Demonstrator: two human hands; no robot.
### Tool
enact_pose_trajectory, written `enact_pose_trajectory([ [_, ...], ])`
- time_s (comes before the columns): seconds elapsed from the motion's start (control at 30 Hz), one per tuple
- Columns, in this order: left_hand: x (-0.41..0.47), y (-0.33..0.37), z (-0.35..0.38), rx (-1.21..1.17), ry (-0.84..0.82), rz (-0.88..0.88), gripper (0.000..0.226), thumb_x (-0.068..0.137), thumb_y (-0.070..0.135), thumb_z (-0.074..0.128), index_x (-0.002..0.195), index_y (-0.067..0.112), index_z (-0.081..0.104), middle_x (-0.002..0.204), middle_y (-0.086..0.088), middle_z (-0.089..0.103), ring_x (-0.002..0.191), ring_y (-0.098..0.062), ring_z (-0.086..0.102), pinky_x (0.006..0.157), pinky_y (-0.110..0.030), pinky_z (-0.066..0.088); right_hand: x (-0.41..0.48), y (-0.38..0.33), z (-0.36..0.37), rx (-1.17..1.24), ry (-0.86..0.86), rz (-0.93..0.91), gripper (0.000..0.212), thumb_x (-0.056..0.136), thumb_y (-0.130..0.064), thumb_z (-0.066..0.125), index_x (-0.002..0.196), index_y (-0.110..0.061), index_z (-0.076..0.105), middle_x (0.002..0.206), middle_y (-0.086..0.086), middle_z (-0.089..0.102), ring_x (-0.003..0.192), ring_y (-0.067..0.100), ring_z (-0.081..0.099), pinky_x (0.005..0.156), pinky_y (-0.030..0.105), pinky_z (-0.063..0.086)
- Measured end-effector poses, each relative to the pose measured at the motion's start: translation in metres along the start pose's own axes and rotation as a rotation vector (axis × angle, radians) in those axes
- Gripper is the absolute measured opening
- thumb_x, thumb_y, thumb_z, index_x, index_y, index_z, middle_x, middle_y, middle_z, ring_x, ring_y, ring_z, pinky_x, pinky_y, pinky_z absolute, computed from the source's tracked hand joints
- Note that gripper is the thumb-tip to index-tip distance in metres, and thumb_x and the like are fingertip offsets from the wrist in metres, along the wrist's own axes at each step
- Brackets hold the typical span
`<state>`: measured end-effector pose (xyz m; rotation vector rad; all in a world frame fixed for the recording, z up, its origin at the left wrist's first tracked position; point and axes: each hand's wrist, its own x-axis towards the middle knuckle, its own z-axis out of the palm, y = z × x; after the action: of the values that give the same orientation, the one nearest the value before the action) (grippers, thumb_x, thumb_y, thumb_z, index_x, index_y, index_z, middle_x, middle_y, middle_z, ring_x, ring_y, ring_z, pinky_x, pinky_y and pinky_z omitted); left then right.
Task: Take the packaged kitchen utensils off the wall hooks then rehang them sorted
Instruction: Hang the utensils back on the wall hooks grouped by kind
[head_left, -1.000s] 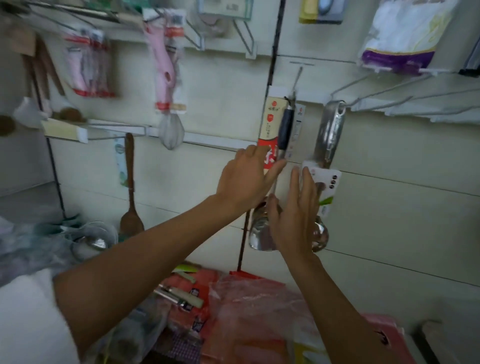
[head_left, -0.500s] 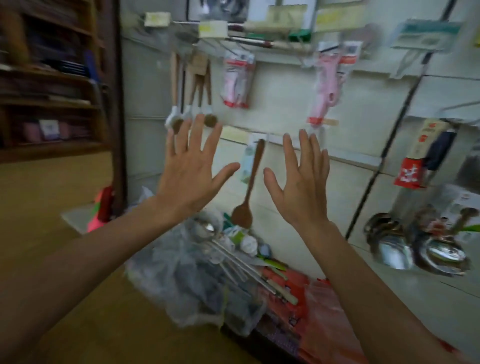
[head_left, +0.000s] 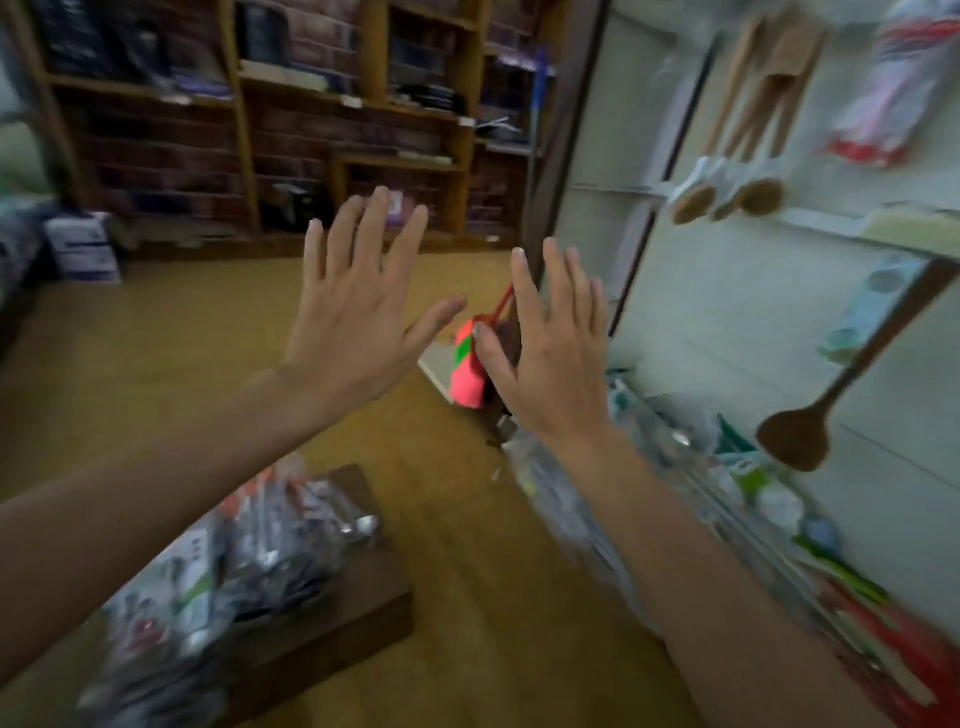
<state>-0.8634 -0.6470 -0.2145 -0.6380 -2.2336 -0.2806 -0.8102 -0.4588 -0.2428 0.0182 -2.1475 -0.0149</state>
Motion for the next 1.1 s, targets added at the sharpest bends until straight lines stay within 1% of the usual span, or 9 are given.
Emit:
enact_pose_trajectory([
  [0.23,-0.069,-0.103,0.035,0.058,-0.116,-0.149,0.077,0.097,0.068,0.025,0.154,0.018,0.022,0.16,-0.016,0.019,0.147,-0.035,0.017,0.118,-0.056,0.016,-0.02,-0.096,0.098,0.123,-0.16,-0.07,0.071,0.1,-0.057,0.037,0.157,-0.015,0.027,0.163,0.017,0.021,0.151,0.033,0.016,0.121,0.054,0.014],
  [0.4,-0.12,-0.16,0.069,0.087,-0.227,-0.248,0.075,0.098,0.067,0.023,0.154,0.017,0.024,0.159,-0.017,0.021,0.147,-0.036,0.019,0.118,-0.058,0.018,-0.046,-0.15,0.153,0.172,-0.262,-0.123,0.071,0.099,-0.056,0.037,0.156,-0.014,0.029,0.162,0.017,0.022,0.151,0.032,0.016,0.122,0.049,0.009],
  [0.53,-0.156,-0.202,0.091,0.084,-0.291,-0.315,0.073,0.098,0.064,0.019,0.152,0.014,0.028,0.157,-0.019,0.028,0.144,-0.038,0.025,0.116,-0.058,0.022,-0.069,-0.185,0.191,0.225,-0.365,-0.142,0.072,0.099,-0.056,0.035,0.156,-0.013,0.028,0.162,0.017,0.022,0.151,0.032,0.015,0.121,0.053,0.013],
  [0.7,-0.196,-0.247,0.118,0.086,-0.4,-0.39,0.068,0.101,0.059,0.022,0.149,0.012,0.032,0.154,-0.021,0.032,0.142,-0.04,0.028,0.114,-0.059,0.026,-0.092,-0.218,0.231,0.257,-0.465,-0.17,0.069,0.101,-0.056,0.036,0.156,-0.014,0.026,0.163,0.016,0.02,0.152,0.031,0.012,0.122,0.052,0.012],
  [0.87,-0.23,-0.275,0.135,0.086,-0.483,-0.459,0.063,0.101,0.052,0.028,0.149,0.012,0.033,0.154,-0.02,0.032,0.142,-0.039,0.027,0.115,-0.058,0.025,-0.112,-0.251,0.257,0.3,-0.572,-0.181,0.074,0.1,-0.063,0.021,0.157,-0.015,0.024,0.164,0.015,0.017,0.153,0.029,0.01,0.122,0.053,0.012],
  [0.9,-0.236,-0.281,0.137,0.086,-0.489,-0.475,0.062,0.102,0.051,0.03,0.149,0.012,0.032,0.154,-0.02,0.032,0.143,-0.039,0.027,0.115,-0.057,0.025,-0.115,-0.257,0.26,0.298,-0.587,-0.186,0.073,0.1,-0.062,0.022,0.157,-0.015,0.024,0.164,0.015,0.017,0.153,0.029,0.01,0.123,0.052,0.012],
  [0.97,-0.246,-0.293,0.139,0.084,-0.498,-0.503,0.06,0.102,0.049,0.032,0.149,0.012,0.032,0.153,-0.018,0.034,0.141,-0.038,0.03,0.114,-0.055,0.027,-0.123,-0.267,0.269,0.305,-0.602,-0.189,0.069,0.102,-0.058,0.03,0.156,-0.016,0.025,0.163,0.015,0.02,0.152,0.029,0.013,0.123,0.05,0.011],
  [1.03,-0.255,-0.304,0.142,0.076,-0.529,-0.528,0.058,0.101,0.045,0.037,0.149,0.011,0.033,0.148,-0.016,0.041,0.136,-0.036,0.037,0.109,-0.05,0.034,-0.13,-0.277,0.277,0.326,-0.619,-0.191,0.066,0.103,-0.055,0.036,0.154,-0.015,0.029,0.16,0.014,0.028,0.15,0.029,0.02,0.121,0.05,0.018],
  [1.1,-0.262,-0.311,0.147,0.044,-0.586,-0.576,0.055,0.101,0.041,0.043,0.147,0.011,0.034,0.142,-0.013,0.048,0.129,-0.033,0.044,0.102,-0.046,0.04,-0.138,-0.289,0.283,0.343,-0.687,-0.188,0.065,0.102,-0.055,0.036,0.153,-0.015,0.031,0.156,0.01,0.035,0.146,0.028,0.027,0.117,0.049,0.027],
])
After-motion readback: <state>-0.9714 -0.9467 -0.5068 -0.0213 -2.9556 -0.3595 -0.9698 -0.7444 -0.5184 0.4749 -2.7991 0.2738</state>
